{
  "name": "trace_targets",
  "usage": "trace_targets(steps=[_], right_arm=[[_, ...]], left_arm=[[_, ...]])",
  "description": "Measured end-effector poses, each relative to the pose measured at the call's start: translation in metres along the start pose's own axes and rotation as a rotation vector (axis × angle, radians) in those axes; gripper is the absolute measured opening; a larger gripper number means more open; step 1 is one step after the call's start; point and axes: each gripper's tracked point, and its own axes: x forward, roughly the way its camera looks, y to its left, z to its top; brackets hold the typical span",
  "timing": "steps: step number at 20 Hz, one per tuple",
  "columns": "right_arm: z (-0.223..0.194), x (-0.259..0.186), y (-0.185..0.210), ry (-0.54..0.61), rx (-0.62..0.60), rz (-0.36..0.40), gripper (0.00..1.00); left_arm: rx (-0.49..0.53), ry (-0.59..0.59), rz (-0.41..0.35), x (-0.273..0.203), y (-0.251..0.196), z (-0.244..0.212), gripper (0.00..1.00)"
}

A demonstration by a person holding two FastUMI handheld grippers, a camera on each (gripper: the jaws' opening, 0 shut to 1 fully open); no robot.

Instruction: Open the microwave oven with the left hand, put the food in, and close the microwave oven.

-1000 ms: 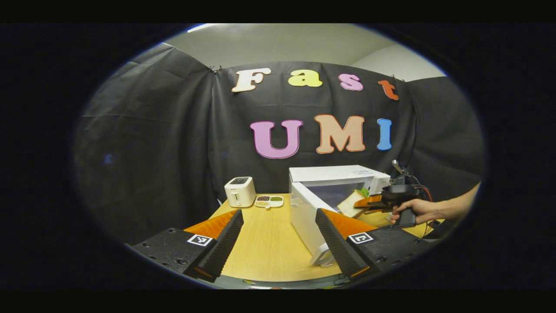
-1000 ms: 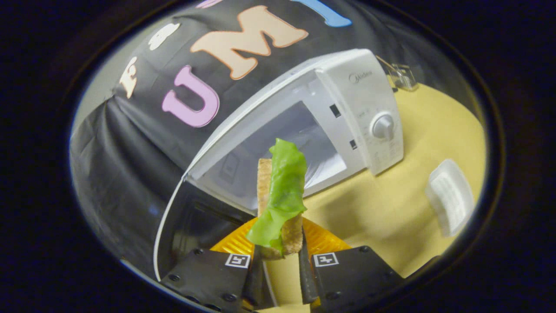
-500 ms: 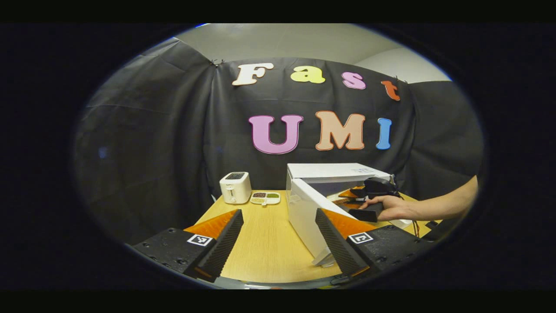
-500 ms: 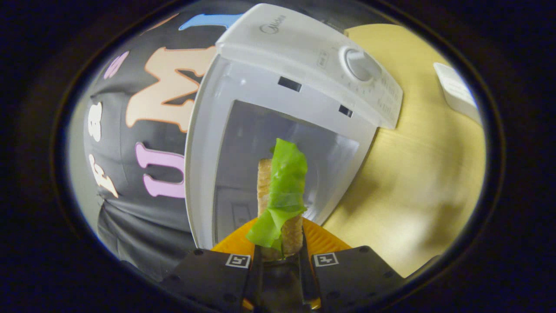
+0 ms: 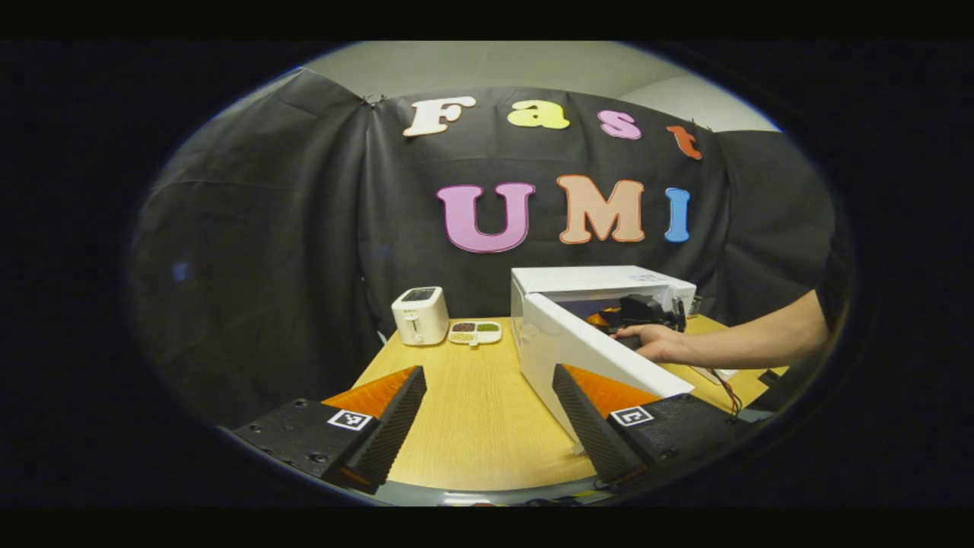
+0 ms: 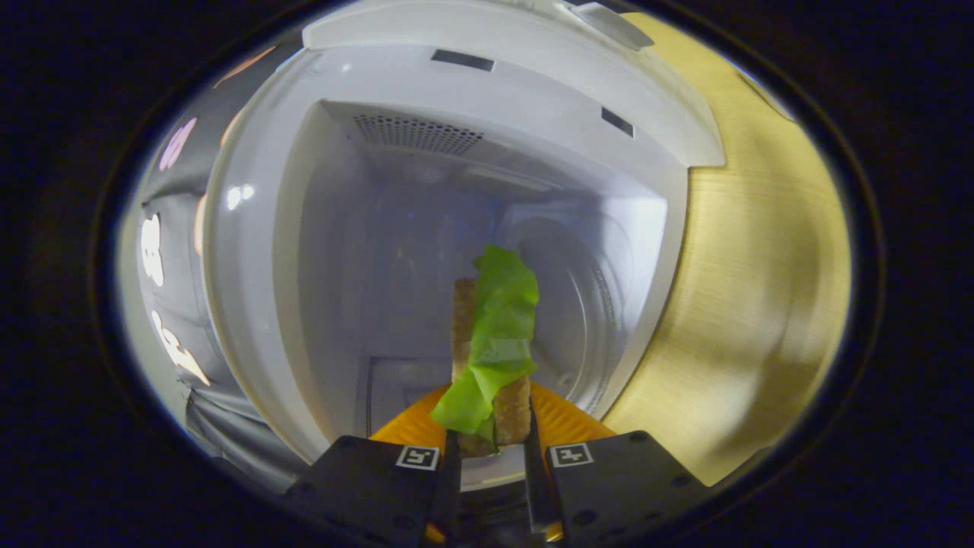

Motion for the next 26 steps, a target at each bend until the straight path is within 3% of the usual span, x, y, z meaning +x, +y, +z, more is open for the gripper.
trace_targets(steps=[1, 2, 5, 6, 7, 8, 9, 11, 12, 13, 14, 16, 17, 18, 20, 23, 24, 26], right_arm=[[0.000, 0.004, 0.002, -0.005, 0.009, 0.000, 0.31], [0.000, 0.009, 0.002, -0.009, 0.018, -0.001, 0.38], [0.002, 0.022, -0.001, -0.028, 0.036, -0.019, 0.38], [0.002, 0.026, -0.002, -0.035, 0.041, -0.020, 0.31], [0.002, 0.029, -0.002, -0.040, 0.046, -0.022, 0.38], [0.001, 0.032, -0.002, -0.033, 0.055, -0.025, 0.38], [0.000, 0.033, -0.001, -0.025, 0.066, -0.026, 0.31], [-0.001, 0.034, -0.002, -0.012, 0.072, -0.035, 0.31], [-0.001, 0.035, -0.002, -0.010, 0.079, -0.038, 0.45], [-0.002, 0.035, -0.003, -0.006, 0.090, -0.043, 0.31], [-0.003, 0.037, -0.003, 0.003, 0.105, -0.049, 0.31], [-0.007, 0.037, -0.005, 0.034, 0.133, -0.068, 0.41], [-0.009, 0.033, -0.006, 0.046, 0.141, -0.077, 0.35], [-0.011, 0.032, -0.004, 0.057, 0.144, -0.075, 0.36], [-0.010, 0.028, -0.002, 0.055, 0.129, -0.080, 0.70], [-0.012, 0.019, -0.006, 0.062, 0.102, -0.119, 0.74], [-0.011, 0.016, -0.007, 0.057, 0.095, -0.127, 0.84], [-0.011, 0.008, -0.009, 0.057, 0.069, -0.150, 0.84]], left_arm=[[0.000, 0.006, 0.003, 0.000, 0.001, -0.002, 0.98], [-0.001, 0.010, 0.006, 0.001, 0.002, -0.004, 0.98], [-0.004, 0.018, 0.016, 0.004, 0.005, -0.007, 1.00], [-0.001, 0.022, 0.018, 0.004, 0.005, -0.009, 1.00], [0.003, 0.025, 0.018, 0.004, 0.005, -0.009, 1.00], [0.009, 0.023, 0.018, 0.004, 0.006, -0.009, 0.98], [0.016, 0.022, 0.017, 0.004, 0.006, -0.009, 1.00], [0.032, 0.030, 0.017, 0.005, 0.006, -0.013, 0.98], [0.036, 0.036, 0.018, 0.006, 0.007, -0.015, 0.98], [0.040, 0.040, 0.016, 0.006, 0.007, -0.015, 0.98], [0.041, 0.040, 0.012, 0.006, 0.006, -0.015, 0.98], [0.043, 0.041, 0.002, 0.006, 0.006, -0.016, 0.98], [0.044, 0.042, 0.003, 0.006, 0.007, -0.017, 0.98], [0.044, 0.042, 0.004, 0.006, 0.007, -0.017, 0.98], [0.045, 0.040, 0.005, 0.006, 0.007, -0.016, 0.98], [0.050, 0.035, 0.003, 0.005, 0.006, -0.016, 0.98], [0.050, 0.034, 0.002, 0.005, 0.006, -0.016, 0.98], [0.046, 0.029, -0.002, 0.004, 0.005, -0.015, 0.98]])
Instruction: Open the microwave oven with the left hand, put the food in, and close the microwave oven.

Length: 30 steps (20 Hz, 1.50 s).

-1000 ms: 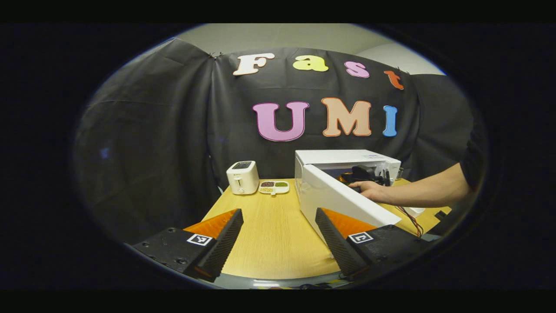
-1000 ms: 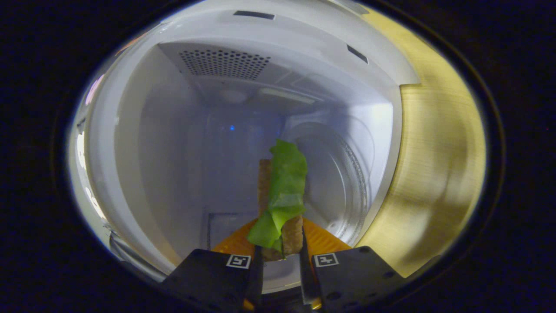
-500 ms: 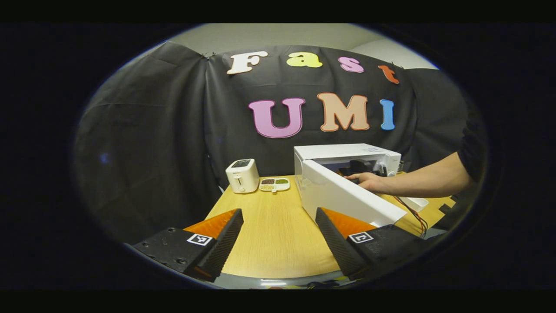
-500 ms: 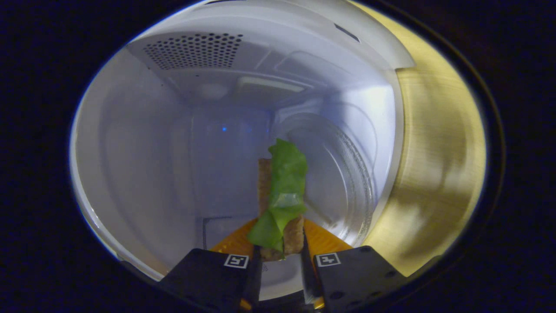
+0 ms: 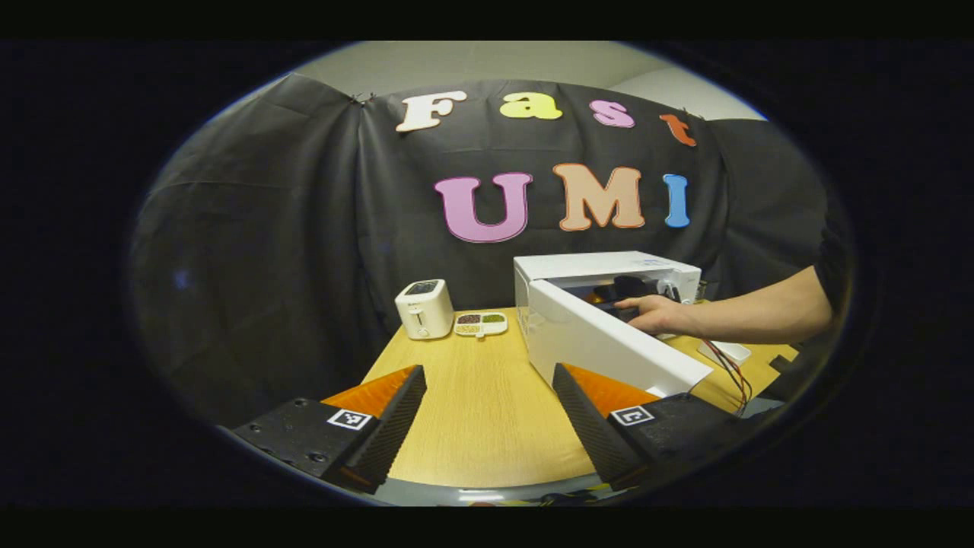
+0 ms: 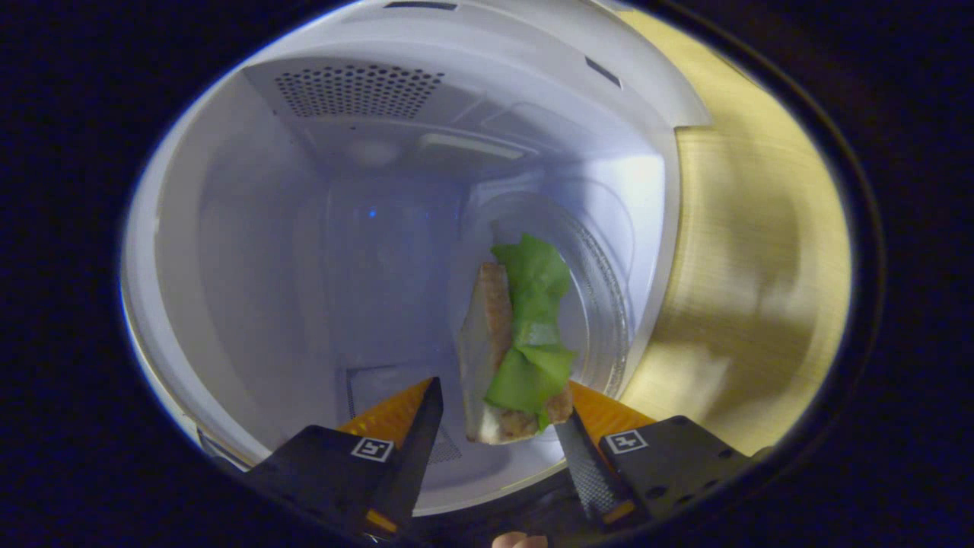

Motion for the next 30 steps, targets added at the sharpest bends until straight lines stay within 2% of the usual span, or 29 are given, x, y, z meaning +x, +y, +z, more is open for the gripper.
trace_targets(steps=[5, 8, 11, 22, 26, 29, 30], right_arm=[[-0.002, -0.020, -0.004, 0.007, -0.009, -0.038, 0.85], [0.003, -0.030, 0.006, -0.005, -0.013, -0.004, 0.85], [0.004, -0.042, 0.008, 0.004, -0.024, -0.004, 0.85], [0.010, -0.098, -0.016, 0.020, -0.108, 0.007, 0.85], [0.030, -0.126, -0.029, -0.014, -0.250, 0.020, 0.85], [0.049, -0.149, -0.034, -0.048, -0.414, 0.046, 0.85], [0.056, -0.156, -0.034, -0.061, -0.478, 0.065, 0.86]], left_arm=[[0.001, -0.005, -0.021, -0.002, -0.002, -0.001, 0.98], [0.001, -0.017, -0.030, -0.004, -0.003, 0.002, 0.98], [0.000, -0.020, -0.037, -0.006, -0.005, 0.001, 0.98], [-0.006, -0.039, -0.064, -0.025, -0.022, -0.001, 0.98], [-0.008, -0.030, -0.073, -0.024, -0.028, -0.004, 0.98], [-0.001, -0.021, -0.062, -0.021, -0.029, -0.005, 1.00], [-0.002, -0.017, -0.059, -0.021, -0.030, -0.007, 0.98]])
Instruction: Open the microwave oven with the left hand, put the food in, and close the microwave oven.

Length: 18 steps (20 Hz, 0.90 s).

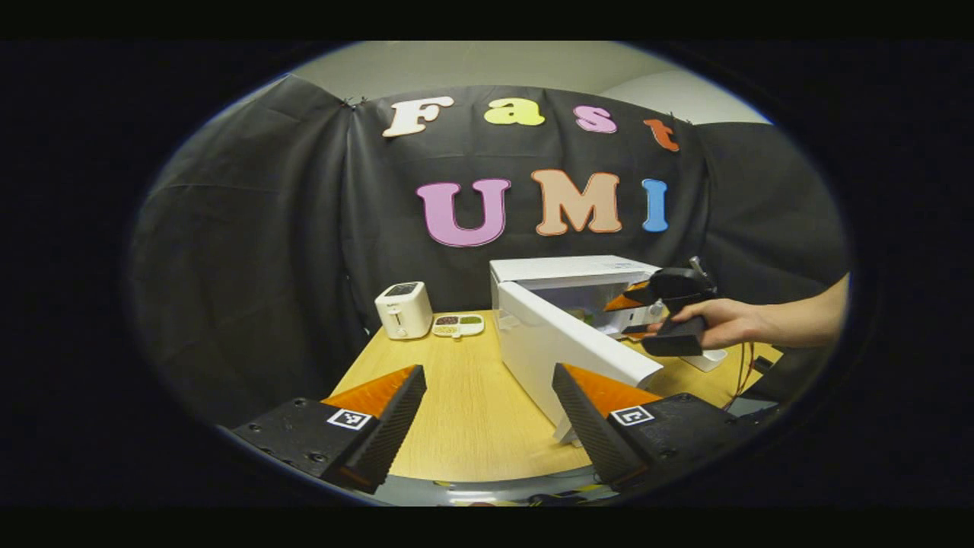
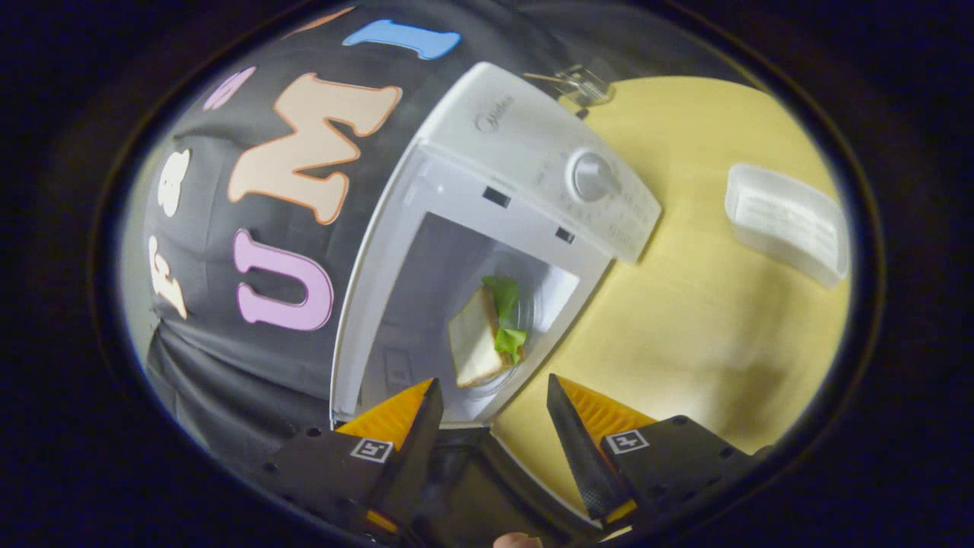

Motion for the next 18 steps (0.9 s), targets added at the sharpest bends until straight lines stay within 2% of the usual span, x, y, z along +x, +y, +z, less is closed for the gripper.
trace_targets(steps=[3, 6, 7, 8, 12, 16, 17, 18], right_arm=[[0.013, -0.025, -0.005, -0.018, -0.212, 0.053, 0.85], [0.032, -0.051, -0.012, -0.061, -0.491, 0.085, 0.85], [0.042, -0.062, -0.009, -0.089, -0.571, 0.103, 0.86], [0.055, -0.072, -0.004, -0.137, -0.641, 0.125, 0.85], [0.098, -0.105, 0.017, -0.269, -0.916, 0.163, 0.85], [0.135, -0.135, 0.030, -0.370, -1.085, 0.164, 0.85], [0.142, -0.142, 0.034, -0.398, -1.113, 0.173, 0.74], [0.150, -0.148, 0.039, -0.428, -1.139, 0.180, 0.74]], left_arm=[[-0.002, 0.023, 0.036, 0.001, 0.002, -0.007, 0.98], [-0.014, 0.054, 0.068, 0.001, -0.002, -0.016, 0.98], [-0.019, 0.069, 0.070, 0.001, -0.005, -0.019, 0.95], [-0.021, 0.084, 0.075, 0.001, -0.007, -0.023, 0.98], [0.005, 0.114, 0.110, 0.002, -0.009, -0.029, 0.99], [0.031, 0.140, 0.130, 0.002, -0.015, -0.038, 0.99], [0.034, 0.149, 0.136, 0.002, -0.016, -0.040, 0.99], [0.031, 0.154, 0.143, 0.003, -0.017, -0.041, 0.96]])
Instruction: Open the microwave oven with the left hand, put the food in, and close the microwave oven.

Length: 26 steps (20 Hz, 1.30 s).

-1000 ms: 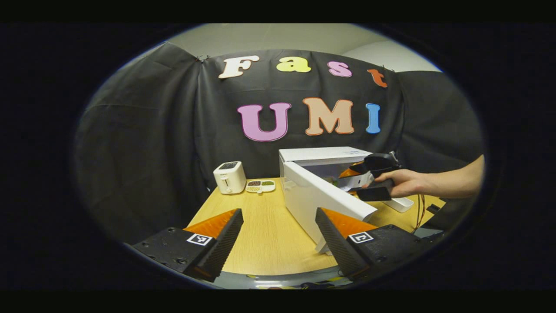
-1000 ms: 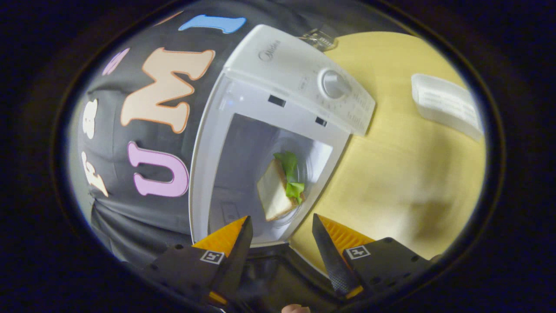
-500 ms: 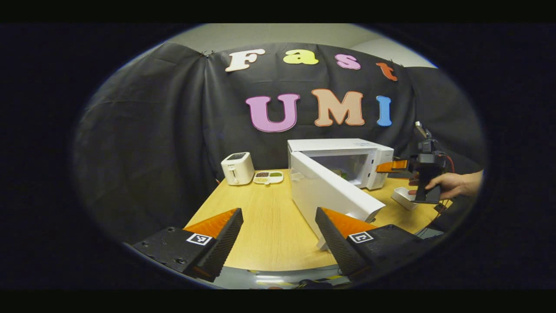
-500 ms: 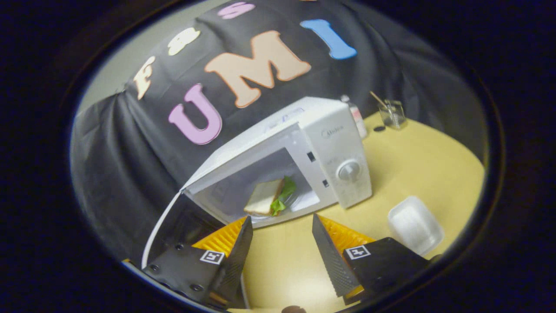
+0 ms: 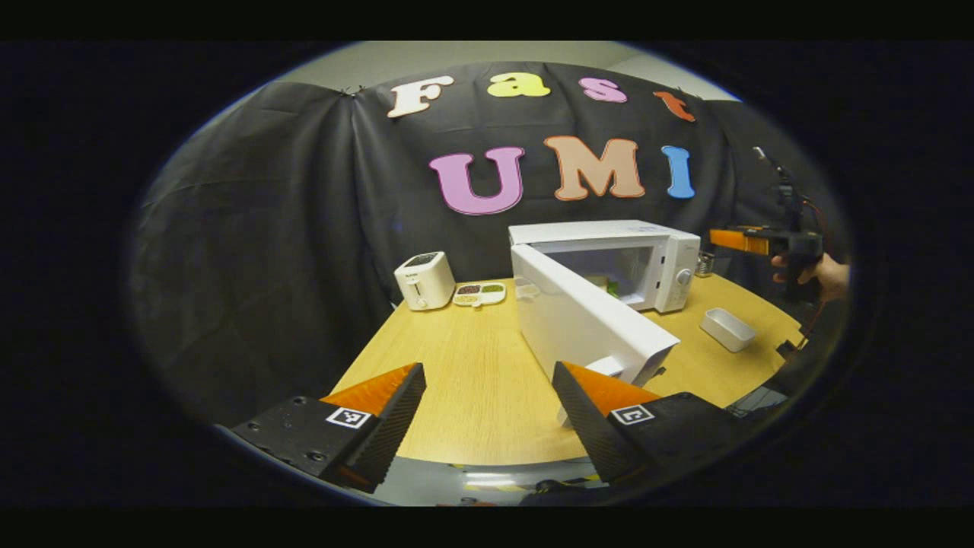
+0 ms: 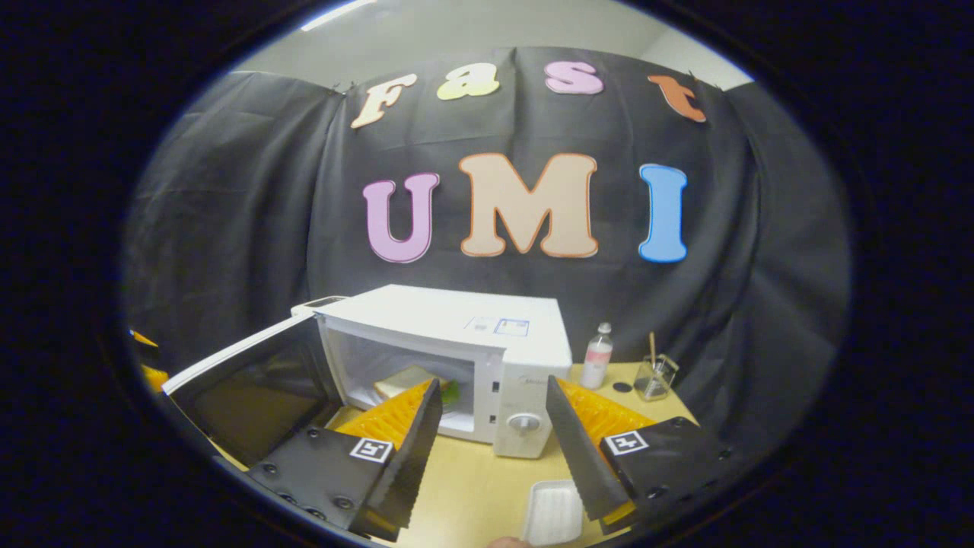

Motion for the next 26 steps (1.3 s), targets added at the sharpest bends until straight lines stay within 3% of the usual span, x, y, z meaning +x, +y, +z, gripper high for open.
trace_targets(steps=[4, 6, 8, 24, 25, 26], right_arm=[[0.015, -0.005, -0.007, -0.028, -0.011, 0.004, 0.75], [0.017, -0.005, -0.015, -0.031, 0.008, -0.011, 0.75], [0.022, -0.008, -0.024, -0.044, 0.012, -0.026, 0.75], [0.038, -0.037, -0.088, -0.091, 0.021, -0.127, 0.75], [0.037, -0.040, -0.089, -0.090, 0.034, -0.126, 0.85], [0.034, -0.041, -0.088, -0.085, 0.042, -0.126, 0.75]], left_arm=[[0.003, 0.019, -0.004, 0.007, -0.012, -0.001, 0.95], [0.034, 0.027, 0.038, 0.009, -0.006, -0.002, 0.49], [0.033, 0.053, 0.015, 0.019, -0.019, -0.008, 0.02], [0.076, 0.093, -0.146, 0.058, -0.111, -0.003, 0.01], [0.080, 0.095, -0.156, 0.060, -0.116, -0.004, 0.01], [0.088, 0.092, -0.162, 0.062, -0.120, -0.002, 0.01]])
